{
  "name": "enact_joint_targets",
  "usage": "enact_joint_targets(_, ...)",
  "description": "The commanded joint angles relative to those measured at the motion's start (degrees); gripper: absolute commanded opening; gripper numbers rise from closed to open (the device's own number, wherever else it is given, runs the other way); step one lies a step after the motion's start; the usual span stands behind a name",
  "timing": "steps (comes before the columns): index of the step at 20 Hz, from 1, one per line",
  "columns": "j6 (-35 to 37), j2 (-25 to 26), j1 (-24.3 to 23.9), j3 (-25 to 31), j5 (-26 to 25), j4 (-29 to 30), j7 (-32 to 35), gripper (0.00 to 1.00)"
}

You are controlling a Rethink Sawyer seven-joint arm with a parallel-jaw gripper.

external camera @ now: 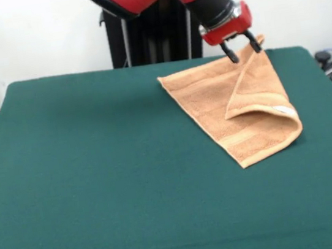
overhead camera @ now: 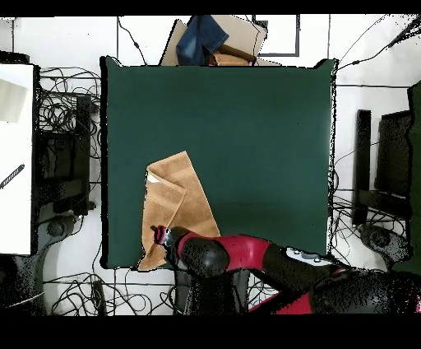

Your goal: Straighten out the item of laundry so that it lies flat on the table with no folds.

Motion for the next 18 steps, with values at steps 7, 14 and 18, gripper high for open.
enact_joint_targets(7, 5.52, 2.57, 0.93, 4.11, 1.33, -7.83, 2.19, 1.0)
enact_joint_targets(14, 5.58, 3.58, -0.93, 4.52, 0.53, -7.12, 1.67, 1.0)
enact_joint_targets(18, 5.16, 6.85, -2.44, 4.05, -1.37, -8.46, 0.18, 1.0)
